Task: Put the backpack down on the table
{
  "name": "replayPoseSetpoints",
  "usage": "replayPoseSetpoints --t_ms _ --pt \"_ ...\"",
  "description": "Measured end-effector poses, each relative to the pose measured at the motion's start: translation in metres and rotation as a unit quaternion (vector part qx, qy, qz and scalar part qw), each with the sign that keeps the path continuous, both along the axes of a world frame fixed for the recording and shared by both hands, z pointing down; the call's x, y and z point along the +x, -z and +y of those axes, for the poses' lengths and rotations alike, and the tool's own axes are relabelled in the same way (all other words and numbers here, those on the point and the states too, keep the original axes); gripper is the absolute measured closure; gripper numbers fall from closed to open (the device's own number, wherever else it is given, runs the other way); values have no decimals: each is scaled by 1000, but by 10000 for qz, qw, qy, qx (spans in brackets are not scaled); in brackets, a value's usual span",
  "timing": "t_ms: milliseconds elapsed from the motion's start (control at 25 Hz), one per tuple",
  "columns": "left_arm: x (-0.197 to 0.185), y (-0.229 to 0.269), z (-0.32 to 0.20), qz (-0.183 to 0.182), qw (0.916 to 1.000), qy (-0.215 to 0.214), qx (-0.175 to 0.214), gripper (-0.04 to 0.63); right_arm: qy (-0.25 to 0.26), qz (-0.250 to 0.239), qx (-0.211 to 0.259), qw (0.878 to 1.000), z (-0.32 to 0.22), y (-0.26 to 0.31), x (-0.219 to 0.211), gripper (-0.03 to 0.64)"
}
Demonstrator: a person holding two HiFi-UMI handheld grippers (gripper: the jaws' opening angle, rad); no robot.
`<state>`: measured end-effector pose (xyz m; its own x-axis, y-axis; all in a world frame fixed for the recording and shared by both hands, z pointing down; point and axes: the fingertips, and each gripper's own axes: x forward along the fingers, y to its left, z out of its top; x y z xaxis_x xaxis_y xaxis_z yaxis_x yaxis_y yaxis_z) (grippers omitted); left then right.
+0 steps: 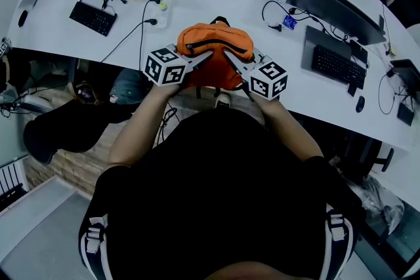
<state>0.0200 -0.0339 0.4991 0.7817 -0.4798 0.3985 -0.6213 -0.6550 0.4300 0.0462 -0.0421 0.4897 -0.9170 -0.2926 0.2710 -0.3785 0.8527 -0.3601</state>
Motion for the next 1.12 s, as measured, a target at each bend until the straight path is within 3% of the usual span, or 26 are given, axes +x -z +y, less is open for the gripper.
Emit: replayPoseSetpoints --t_ms 1120 --pt "0 8 -48 -313 9974 653 13 548 678 -257 -49 9974 -43 4 -2 584"
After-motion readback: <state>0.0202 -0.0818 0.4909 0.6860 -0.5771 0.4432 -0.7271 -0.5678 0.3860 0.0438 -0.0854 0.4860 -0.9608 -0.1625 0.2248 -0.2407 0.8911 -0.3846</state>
